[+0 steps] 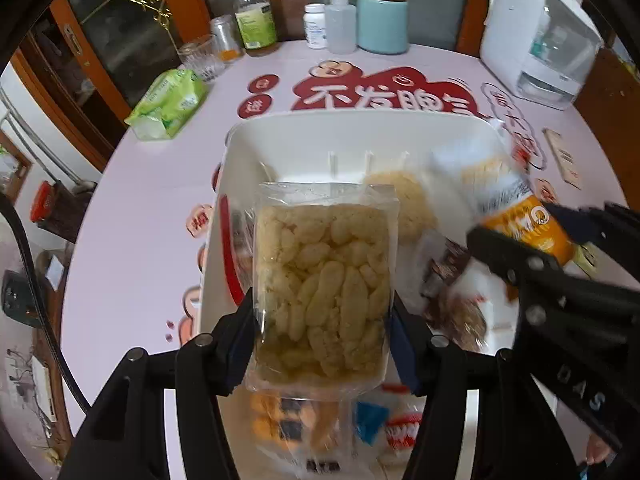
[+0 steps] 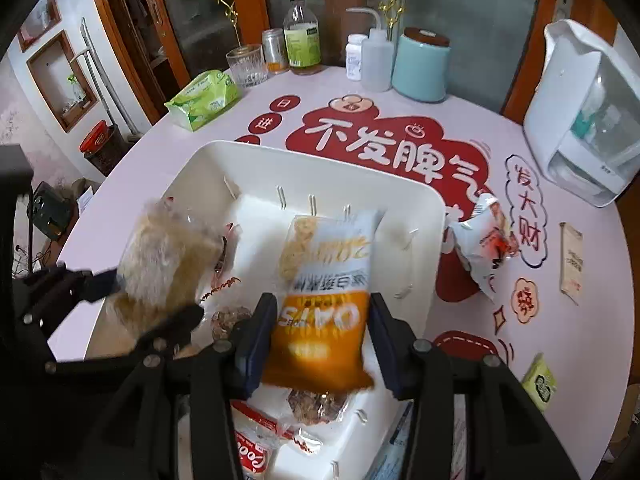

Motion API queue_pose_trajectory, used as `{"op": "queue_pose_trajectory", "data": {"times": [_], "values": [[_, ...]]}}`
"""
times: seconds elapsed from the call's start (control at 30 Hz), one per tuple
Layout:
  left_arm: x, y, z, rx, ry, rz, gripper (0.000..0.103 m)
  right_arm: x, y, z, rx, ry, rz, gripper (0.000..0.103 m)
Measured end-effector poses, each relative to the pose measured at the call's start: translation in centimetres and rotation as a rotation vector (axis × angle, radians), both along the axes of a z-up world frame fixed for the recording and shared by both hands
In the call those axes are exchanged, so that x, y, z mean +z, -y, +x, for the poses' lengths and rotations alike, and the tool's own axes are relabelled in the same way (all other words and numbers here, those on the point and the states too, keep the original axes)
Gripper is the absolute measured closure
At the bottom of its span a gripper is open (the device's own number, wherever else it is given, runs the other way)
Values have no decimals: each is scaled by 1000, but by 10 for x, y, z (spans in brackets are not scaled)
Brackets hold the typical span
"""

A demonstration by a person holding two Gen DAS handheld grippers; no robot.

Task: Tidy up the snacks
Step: 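Carry both snacks into the white tray and open both tools, then withdraw both tools from the tray toward the remaining snacks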

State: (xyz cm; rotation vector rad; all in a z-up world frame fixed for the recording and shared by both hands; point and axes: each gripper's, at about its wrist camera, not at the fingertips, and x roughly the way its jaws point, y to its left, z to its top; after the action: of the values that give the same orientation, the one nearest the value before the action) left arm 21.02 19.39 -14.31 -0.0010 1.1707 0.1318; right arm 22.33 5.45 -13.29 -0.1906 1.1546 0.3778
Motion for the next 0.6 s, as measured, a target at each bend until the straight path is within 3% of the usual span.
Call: {"op": "queue_pose_trajectory", "data": {"times": [0.07, 0.1, 0.13, 0.2, 0.3, 0.6], "values": [[-2, -1, 5, 10, -4, 15, 45, -2, 1, 3, -2, -13, 20, 56], [-4, -2, 7, 13, -9, 11, 40, -3, 2, 4, -2, -21, 30, 56], [-5, -4, 8, 14, -12, 3, 26, -4, 2, 5, -3, -28, 36, 56], [-6, -6, 9, 12, 1, 3, 11, -5, 5, 5, -15, -35, 45, 53], [-4, -7, 6, 0, 14, -14, 1, -5, 8, 4, -26, -49, 58, 48], [2, -10, -1, 7, 10, -51, 1, 5, 10, -4, -21, -47, 88, 48]]}}
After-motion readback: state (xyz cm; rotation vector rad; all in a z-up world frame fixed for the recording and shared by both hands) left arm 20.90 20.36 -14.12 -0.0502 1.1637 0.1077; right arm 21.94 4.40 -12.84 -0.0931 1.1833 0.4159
